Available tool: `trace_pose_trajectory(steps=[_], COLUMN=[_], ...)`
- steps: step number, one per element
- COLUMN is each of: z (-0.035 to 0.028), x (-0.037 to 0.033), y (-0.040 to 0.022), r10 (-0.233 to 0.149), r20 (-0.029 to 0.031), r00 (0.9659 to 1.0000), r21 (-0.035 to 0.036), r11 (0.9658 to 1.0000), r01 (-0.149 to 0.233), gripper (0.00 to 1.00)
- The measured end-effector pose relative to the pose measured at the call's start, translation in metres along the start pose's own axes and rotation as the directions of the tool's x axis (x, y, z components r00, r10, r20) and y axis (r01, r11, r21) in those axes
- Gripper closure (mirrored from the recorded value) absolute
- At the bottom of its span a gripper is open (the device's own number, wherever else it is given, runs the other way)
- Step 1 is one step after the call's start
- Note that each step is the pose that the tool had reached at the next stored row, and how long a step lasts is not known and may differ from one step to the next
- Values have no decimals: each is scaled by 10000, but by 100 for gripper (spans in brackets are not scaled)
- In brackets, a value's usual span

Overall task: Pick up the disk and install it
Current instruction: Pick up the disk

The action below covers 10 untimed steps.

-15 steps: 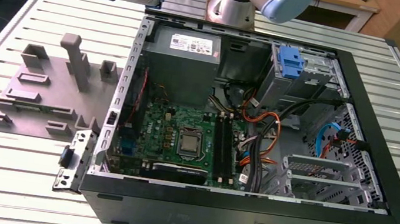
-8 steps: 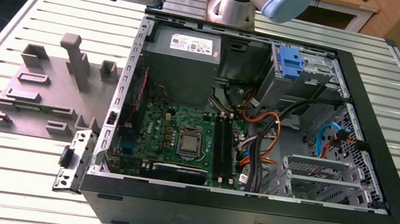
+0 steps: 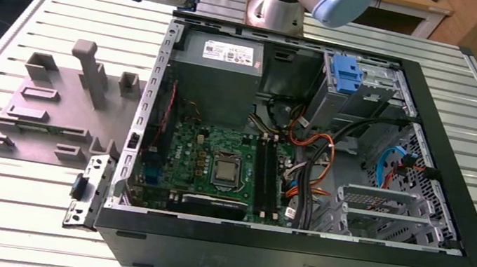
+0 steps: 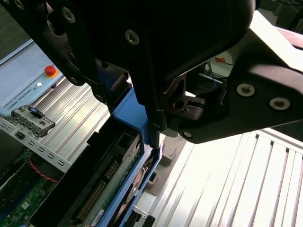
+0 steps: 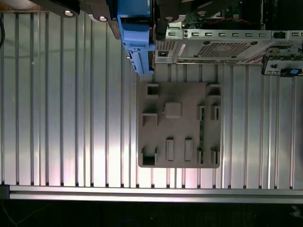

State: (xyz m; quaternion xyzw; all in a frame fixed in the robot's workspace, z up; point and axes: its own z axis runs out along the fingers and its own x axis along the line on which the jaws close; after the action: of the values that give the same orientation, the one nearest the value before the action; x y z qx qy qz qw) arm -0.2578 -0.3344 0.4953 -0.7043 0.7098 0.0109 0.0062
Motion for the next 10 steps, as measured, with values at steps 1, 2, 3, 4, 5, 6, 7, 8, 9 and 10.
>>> trace_pose_trajectory(steps=[1,2,3,4,5,6,7,8,9,10], z=[0,0,0,0,0,0,0,0,0,0], x=[0,0,0,0,0,0,0,0,0,0], y=[-4,-8,-12,-16,-20,-24,-28,-32,-36,-40], r10=[1,0,0,0,0,0,0,1,0,0], r20=[0,0,0,0,0,0,0,0,0,0], r00=[10000,10000,10000,10000,10000,10000,10000,10000,10000,10000], r21=[0,0,1,0,0,0,0,0,1,1], r11=[10000,10000,10000,10000,10000,10000,10000,10000,10000,10000], r01=[-1,0,0,0,0,0,0,-1,0,0], gripper=[64,64,64,64,64,64,64,64,64,64])
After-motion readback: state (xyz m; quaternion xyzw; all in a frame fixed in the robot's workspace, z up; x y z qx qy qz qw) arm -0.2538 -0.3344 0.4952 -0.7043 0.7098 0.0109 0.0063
